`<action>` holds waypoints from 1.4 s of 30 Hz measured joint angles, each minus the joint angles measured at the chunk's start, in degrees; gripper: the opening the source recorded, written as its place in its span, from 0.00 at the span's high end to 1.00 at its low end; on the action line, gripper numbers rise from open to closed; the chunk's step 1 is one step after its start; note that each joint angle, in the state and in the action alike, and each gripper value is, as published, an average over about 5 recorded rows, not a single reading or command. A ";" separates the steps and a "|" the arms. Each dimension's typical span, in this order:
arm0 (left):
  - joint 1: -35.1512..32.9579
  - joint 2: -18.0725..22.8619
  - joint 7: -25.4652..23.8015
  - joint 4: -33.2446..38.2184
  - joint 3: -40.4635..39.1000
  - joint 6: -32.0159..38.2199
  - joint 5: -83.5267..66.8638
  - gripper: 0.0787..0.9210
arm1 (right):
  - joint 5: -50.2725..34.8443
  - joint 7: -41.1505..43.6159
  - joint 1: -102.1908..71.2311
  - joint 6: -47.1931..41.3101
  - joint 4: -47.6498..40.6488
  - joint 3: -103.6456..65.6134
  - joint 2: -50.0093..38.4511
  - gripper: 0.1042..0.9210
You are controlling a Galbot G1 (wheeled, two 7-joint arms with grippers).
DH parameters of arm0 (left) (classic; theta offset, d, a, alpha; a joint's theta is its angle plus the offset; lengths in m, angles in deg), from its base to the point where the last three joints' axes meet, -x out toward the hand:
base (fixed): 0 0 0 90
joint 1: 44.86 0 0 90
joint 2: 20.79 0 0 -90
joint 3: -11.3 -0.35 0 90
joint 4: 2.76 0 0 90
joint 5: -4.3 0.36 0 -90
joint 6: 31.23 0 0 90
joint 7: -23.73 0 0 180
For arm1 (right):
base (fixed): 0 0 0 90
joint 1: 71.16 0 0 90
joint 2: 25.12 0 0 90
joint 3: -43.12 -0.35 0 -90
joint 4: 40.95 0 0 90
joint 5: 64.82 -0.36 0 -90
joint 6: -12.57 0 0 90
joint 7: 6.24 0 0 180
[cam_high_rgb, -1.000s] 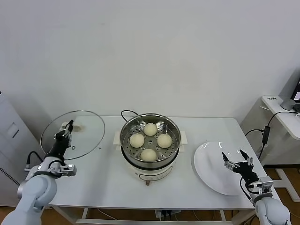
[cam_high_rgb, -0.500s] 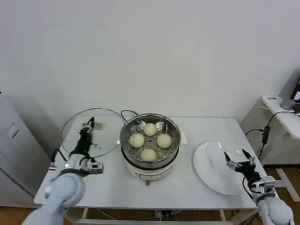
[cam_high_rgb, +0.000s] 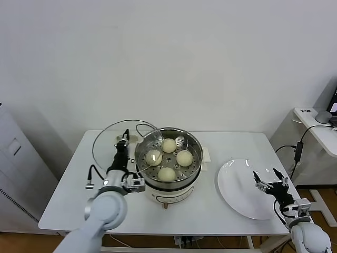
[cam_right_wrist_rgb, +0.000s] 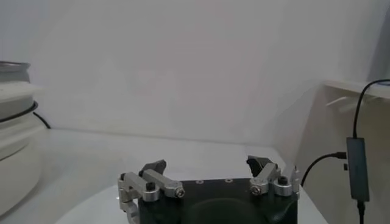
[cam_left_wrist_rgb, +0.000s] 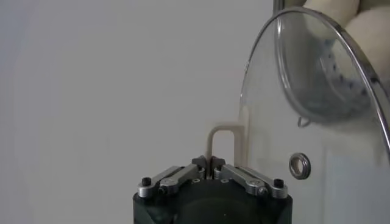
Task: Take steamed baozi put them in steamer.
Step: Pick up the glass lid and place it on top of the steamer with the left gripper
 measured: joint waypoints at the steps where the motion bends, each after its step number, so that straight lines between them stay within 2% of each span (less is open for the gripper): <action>1: 0.29 0.54 -0.22 -0.28 -0.48 -0.24 0.49 0.97 | 0.03 0.02 0.04 0.00 -0.07 0.05 0.06 0.12; 15: 3.09 6.71 -1.52 -4.21 -5.46 -1.81 6.20 0.97 | 0.22 0.13 0.59 0.01 -0.42 0.33 0.90 0.12; 42: 4.84 15.56 -1.09 -11.65 -11.05 -2.20 10.72 0.97 | 0.48 1.12 0.41 1.02 -2.55 -0.68 1.17 0.12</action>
